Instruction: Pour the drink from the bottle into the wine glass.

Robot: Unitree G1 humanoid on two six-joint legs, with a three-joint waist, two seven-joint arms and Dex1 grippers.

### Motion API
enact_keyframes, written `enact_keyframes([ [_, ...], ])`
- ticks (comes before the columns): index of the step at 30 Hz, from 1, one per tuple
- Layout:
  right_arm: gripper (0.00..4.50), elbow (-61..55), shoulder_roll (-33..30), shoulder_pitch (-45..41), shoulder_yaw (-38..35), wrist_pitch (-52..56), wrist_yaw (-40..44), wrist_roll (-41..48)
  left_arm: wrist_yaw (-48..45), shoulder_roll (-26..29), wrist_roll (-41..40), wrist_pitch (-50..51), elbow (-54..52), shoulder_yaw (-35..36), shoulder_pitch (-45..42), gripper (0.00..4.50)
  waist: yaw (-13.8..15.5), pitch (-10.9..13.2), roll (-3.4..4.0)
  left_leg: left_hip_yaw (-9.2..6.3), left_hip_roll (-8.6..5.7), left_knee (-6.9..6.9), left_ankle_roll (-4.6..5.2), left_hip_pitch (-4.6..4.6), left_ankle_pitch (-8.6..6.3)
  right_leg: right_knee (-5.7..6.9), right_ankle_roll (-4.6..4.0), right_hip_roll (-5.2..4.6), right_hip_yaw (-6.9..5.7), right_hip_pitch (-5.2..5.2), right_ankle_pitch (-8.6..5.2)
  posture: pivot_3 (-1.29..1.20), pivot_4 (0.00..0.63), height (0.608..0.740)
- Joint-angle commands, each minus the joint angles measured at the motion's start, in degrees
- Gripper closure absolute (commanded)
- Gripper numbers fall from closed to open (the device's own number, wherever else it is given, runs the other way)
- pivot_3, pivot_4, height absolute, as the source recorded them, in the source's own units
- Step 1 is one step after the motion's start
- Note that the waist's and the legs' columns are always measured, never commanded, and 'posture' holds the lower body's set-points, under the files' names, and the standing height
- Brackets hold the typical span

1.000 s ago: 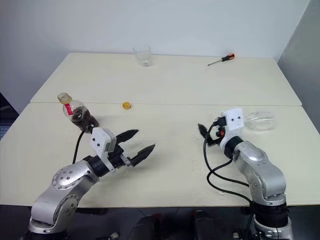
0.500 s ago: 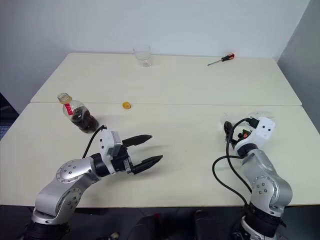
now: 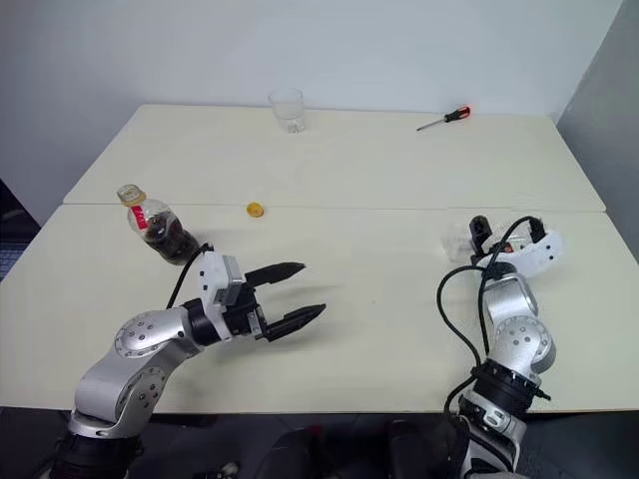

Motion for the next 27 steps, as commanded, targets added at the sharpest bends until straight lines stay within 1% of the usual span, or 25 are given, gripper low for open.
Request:
enact_keyframes([
  [1,0.00,1.85,-0.35,-1.97,-1.42,-4.38,-1.43,3.60,-0.01,-0.36,-0.23,-0.42,0.03,-0.25,-1.31,0.03,0.01,0.00,0.00,-0.01,0.00,0.00,0.00,0.00,0.00,0.01,0.00,0.00,-0.01,0.00,0.00,0.00,0.150,0.740],
  [6,0.00,5.62,0.73,-3.41,-2.20,-7.95,-3.54,7.88,0.13,-0.59,0.12,-0.49,0.80,-0.61,-2.64,0.03,-0.01,0.00,0.02,0.00,0.00,0.01,0.00,0.02,0.00,0.05,-0.01,0.00,0.01,0.00,0.00,0.00,0.150,0.740],
  [12,0.00,7.65,0.33,-3.34,-0.48,-10.06,-4.00,9.40,0.37,-0.38,0.01,-0.32,1.13,-0.56,-3.42,0.03,0.00,0.02,0.05,0.00,0.02,0.01,0.00,0.01,0.00,0.05,-0.01,0.00,0.02,-0.01,0.00,0.00,0.150,0.740],
  [19,0.00,17.20,-0.15,-6.93,-0.05,-15.38,-0.71,9.41,0.96,-0.78,0.10,-0.31,1.19,-1.19,-4.29,0.03,-0.11,0.02,0.07,0.04,0.00,0.01,0.00,0.04,0.00,0.06,-0.01,0.00,0.03,-0.01,0.00,0.00,0.150,0.740],
  [27,0.00,29.16,-2.84,-11.34,-0.24,-20.70,3.86,8.33,1.61,-1.13,0.03,0.02,0.32,-1.28,-4.22,0.03,-0.16,0.01,0.07,0.06,0.01,0.01,0.00,0.05,0.00,0.07,-0.02,0.01,0.05,-0.01,0.00,0.00,0.150,0.740],
])
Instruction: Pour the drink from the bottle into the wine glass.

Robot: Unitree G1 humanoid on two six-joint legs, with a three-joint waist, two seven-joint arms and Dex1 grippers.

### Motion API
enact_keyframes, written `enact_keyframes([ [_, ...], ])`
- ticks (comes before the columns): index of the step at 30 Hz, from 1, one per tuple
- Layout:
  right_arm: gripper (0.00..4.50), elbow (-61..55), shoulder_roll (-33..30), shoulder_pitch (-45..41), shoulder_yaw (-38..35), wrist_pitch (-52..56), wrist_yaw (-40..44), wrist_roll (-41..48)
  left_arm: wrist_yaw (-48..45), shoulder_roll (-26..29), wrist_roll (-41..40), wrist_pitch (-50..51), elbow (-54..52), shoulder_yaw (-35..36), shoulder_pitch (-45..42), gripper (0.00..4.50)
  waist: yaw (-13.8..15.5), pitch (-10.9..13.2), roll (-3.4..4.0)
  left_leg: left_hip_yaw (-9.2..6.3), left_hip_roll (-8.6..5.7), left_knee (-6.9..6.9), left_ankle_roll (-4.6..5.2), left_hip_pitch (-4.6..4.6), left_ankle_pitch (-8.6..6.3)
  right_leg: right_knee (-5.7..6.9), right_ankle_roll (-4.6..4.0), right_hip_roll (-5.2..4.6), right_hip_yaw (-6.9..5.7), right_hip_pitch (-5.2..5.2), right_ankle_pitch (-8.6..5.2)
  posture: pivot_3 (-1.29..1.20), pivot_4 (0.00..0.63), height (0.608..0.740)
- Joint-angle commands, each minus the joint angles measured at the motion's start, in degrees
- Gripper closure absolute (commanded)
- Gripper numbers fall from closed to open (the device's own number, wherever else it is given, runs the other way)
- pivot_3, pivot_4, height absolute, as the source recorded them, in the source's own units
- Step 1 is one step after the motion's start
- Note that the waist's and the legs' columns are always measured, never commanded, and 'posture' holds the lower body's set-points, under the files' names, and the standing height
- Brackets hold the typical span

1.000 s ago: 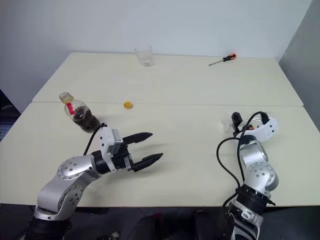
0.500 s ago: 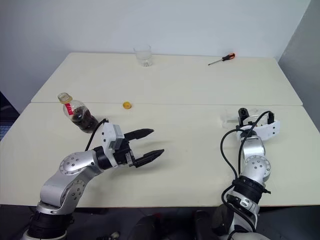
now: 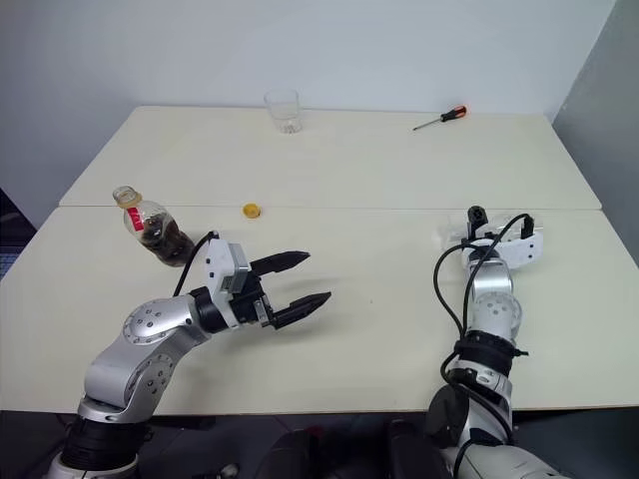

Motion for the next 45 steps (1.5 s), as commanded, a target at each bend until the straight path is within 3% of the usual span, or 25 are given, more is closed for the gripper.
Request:
enact_keyframes([
  [1,0.00,4.18,-0.90,-1.44,0.60,-1.91,1.84,-0.10,0.53,-0.32,-0.22,-0.03,-1.84,-0.03,-0.37,0.03,-0.01,0.00,0.00,0.01,0.00,0.00,0.00,0.01,0.00,0.00,0.00,0.00,0.01,0.00,0.00,0.00,0.150,0.740],
  [5,0.00,8.16,-1.69,-2.24,0.99,-3.34,3.21,-0.76,0.71,-0.44,-0.22,0.10,-1.93,0.00,-0.46,0.03,-0.03,-0.01,-0.01,0.02,0.01,0.00,0.00,0.03,0.00,0.01,-0.01,0.00,0.03,0.01,0.00,0.00,0.150,0.740],
  [8,0.62,9.83,-1.76,-2.10,1.44,-3.99,3.93,-1.21,0.91,-0.48,-0.17,0.02,-1.97,-0.11,-0.46,0.00,-0.04,-0.01,-0.01,0.03,0.00,0.00,0.00,0.07,0.00,0.03,-0.01,0.00,0.04,0.04,0.01,0.00,0.150,0.740],
  [15,3.12,8.86,-1.90,-1.23,3.47,-3.13,4.26,-3.00,1.02,-0.19,-0.19,-0.01,-1.83,0.02,-0.75,0.00,-0.59,-0.02,-0.01,0.03,0.03,-0.02,0.00,0.08,0.00,0.05,-0.02,0.01,0.04,0.02,0.00,0.00,0.150,0.740],
  [19,4.29,7.93,-2.58,-0.83,8.04,-2.76,6.06,-6.73,2.11,-0.42,0.27,-0.34,-2.05,0.56,-0.35,0.00,-0.68,-0.03,-0.01,0.02,0.02,-0.01,0.00,0.09,0.00,0.07,-0.02,0.00,0.04,0.03,0.00,0.00,0.150,0.740],
  [28,4.31,11.24,-3.47,-5.33,32.15,-12.40,20.92,-30.57,7.93,-0.03,-2.15,2.36,-7.65,6.97,8.04,0.00,-2.30,-0.01,0.02,0.12,0.09,-0.16,0.00,0.14,0.00,0.09,-0.09,0.03,0.14,-0.06,-0.04,0.00,0.150,0.740],
  [32,4.31,16.80,-1.20,-8.19,38.17,-21.13,23.55,-38.49,11.14,-0.79,-2.92,3.30,-11.88,9.74,14.21,0.00,-2.33,0.00,0.04,0.04,0.16,-0.20,-0.01,0.06,0.00,0.10,-0.14,0.00,0.08,-0.13,-0.07,0.00,0.150,0.740],
  [45,4.31,34.82,7.57,-11.14,44.93,-43.94,28.40,-49.01,19.40,-2.44,-3.76,3.62,-19.66,15.31,22.72,0.00,-0.64,0.00,0.03,-0.06,0.11,0.00,-0.02,0.00,0.01,0.09,-0.11,-0.23,-0.02,-0.06,-0.06,0.00,0.150,0.740],
])
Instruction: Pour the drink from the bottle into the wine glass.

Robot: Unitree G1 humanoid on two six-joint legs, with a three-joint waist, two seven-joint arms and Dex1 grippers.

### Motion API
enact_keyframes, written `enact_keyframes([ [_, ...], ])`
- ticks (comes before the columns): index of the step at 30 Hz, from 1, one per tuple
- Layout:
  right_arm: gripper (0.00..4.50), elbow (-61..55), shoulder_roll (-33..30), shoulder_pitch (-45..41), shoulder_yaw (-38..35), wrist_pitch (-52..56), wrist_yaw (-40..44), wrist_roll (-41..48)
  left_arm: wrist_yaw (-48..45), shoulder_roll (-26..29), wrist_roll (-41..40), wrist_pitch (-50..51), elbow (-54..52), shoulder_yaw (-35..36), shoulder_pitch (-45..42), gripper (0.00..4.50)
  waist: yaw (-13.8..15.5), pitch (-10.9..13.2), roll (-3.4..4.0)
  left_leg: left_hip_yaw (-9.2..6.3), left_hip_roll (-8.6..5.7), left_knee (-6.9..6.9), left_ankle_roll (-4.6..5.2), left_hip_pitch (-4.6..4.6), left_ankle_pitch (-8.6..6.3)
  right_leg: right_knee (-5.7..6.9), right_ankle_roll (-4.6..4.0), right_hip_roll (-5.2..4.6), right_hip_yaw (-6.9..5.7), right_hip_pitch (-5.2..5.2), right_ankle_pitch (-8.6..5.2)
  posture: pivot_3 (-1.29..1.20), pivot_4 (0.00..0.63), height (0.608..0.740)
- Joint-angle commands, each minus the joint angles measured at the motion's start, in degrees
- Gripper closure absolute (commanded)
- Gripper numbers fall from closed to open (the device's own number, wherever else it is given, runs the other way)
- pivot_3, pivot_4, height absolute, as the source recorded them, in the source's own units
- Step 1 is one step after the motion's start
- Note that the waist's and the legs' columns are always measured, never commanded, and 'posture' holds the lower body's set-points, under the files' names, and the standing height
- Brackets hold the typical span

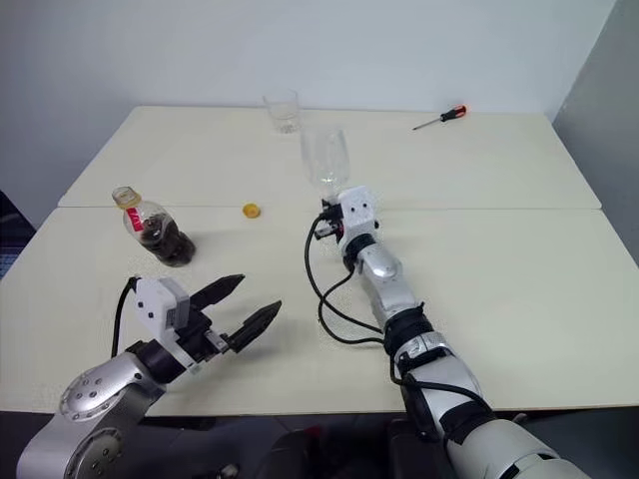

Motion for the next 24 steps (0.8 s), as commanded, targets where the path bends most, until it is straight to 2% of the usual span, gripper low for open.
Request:
enact_keyframes([
  [1,4.31,1.29,3.21,-0.21,0.81,-6.08,3.14,-0.65,2.70,-0.94,-1.30,-0.07,-3.52,2.75,0.07,0.00,-0.09,0.00,0.00,0.02,0.00,0.00,0.00,0.01,0.00,0.00,0.00,0.00,0.01,0.01,0.00,0.00,0.150,0.740],
  [8,4.31,2.80,4.45,4.01,3.15,-9.89,5.88,-2.53,5.42,-2.28,-1.54,0.30,-7.21,3.48,5.15,0.00,-0.40,0.00,0.00,0.00,0.06,-0.05,0.00,0.04,0.00,0.02,-0.01,0.02,0.02,0.00,0.00,0.00,0.150,0.740],
  [20,4.31,4.21,5.69,7.46,6.44,-10.33,8.35,-4.88,6.29,-1.51,-2.30,0.33,-6.23,3.19,3.19,0.00,-0.47,-0.01,-0.02,0.01,0.01,-0.04,0.00,0.15,0.00,0.09,-0.02,0.07,0.02,0.06,-0.01,0.00,0.150,0.740],
  [24,3.02,4.42,4.95,7.68,6.90,-9.94,7.40,-5.82,6.13,-1.34,-2.24,0.40,-5.81,2.92,2.54,0.00,-0.49,-0.01,-0.02,0.00,0.01,-0.05,0.00,0.17,0.00,0.12,-0.04,0.10,0.00,0.06,-0.02,0.00,0.150,0.740],
])
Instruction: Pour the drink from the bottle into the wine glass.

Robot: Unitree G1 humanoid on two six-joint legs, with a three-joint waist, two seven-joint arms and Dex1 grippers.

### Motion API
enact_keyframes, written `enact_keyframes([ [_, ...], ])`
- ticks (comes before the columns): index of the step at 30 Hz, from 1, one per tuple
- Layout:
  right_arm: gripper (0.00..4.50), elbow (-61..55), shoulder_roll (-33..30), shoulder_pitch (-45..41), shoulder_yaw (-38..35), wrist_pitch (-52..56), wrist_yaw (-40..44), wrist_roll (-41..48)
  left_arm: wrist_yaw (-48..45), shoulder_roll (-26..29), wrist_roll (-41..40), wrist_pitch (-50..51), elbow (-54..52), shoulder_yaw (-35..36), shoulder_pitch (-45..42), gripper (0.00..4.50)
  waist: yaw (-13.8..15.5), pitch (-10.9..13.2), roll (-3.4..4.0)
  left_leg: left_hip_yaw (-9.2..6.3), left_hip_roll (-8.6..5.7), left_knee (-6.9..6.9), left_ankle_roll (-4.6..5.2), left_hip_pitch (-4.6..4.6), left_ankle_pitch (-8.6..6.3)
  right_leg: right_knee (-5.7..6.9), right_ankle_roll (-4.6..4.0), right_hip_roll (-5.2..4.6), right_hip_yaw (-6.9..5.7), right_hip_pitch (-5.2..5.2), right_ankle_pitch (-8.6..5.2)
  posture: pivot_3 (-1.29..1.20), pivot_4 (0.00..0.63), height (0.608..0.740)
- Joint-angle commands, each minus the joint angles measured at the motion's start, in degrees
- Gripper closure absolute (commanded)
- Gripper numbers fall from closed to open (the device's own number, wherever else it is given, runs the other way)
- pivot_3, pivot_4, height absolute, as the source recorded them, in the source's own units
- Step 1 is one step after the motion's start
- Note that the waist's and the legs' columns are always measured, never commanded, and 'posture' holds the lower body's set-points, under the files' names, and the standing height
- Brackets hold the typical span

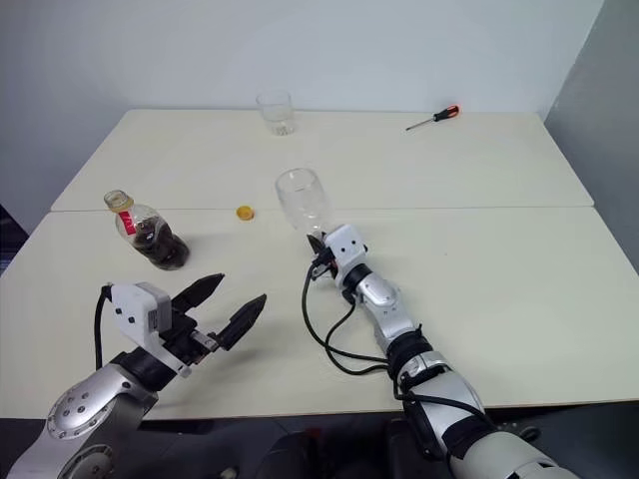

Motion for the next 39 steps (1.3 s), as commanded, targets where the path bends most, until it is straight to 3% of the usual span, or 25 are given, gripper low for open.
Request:
enact_keyframes([
  [1,2.67,-0.33,4.70,1.89,1.11,0.15,-0.39,-0.98,-0.09,0.54,-0.77,0.03,-1.53,0.48,-0.71,0.00,0.02,0.00,0.00,0.00,0.00,0.00,0.00,0.00,0.00,0.00,0.00,0.00,0.01,0.00,0.00,0.00,0.150,0.740],
  [8,0.26,0.04,2.24,4.14,3.01,5.16,-0.71,-3.61,-0.54,0.67,-0.57,0.46,-0.56,-0.01,-2.03,0.00,0.05,-0.03,-0.04,-0.01,-0.01,0.02,0.00,0.01,0.00,0.01,0.00,-0.01,0.01,0.02,0.00,0.00,0.150,0.740],
  [25,0.26,-11.27,-0.96,10.09,3.33,13.68,1.37,-4.34,-0.78,0.53,-0.52,1.34,-0.44,-0.15,-2.64,0.00,0.08,-0.19,-0.23,-0.01,0.00,-0.01,0.00,0.10,0.00,0.00,-0.01,-0.01,0.02,0.10,-0.01,0.00,0.150,0.740],
  [34,0.26,-43.16,-11.22,25.75,0.91,29.36,10.04,3.28,0.63,-0.45,0.37,0.91,0.21,-0.38,-1.81,0.00,1.72,-0.23,-0.28,-0.11,-0.04,0.06,0.00,0.13,-0.01,-0.15,0.04,-0.11,-0.06,0.31,-0.02,0.00,0.150,0.740],
  [39,0.26,-61.76,-19.99,35.09,-0.46,37.65,14.10,7.37,2.86,-2.21,5.34,-1.06,2.35,-2.57,-1.11,0.00,1.76,-0.17,-0.20,-0.28,-0.07,-0.11,0.01,0.61,-0.02,-0.80,0.17,-0.11,-0.22,1.05,-0.01,0.00,0.150,0.740],
])
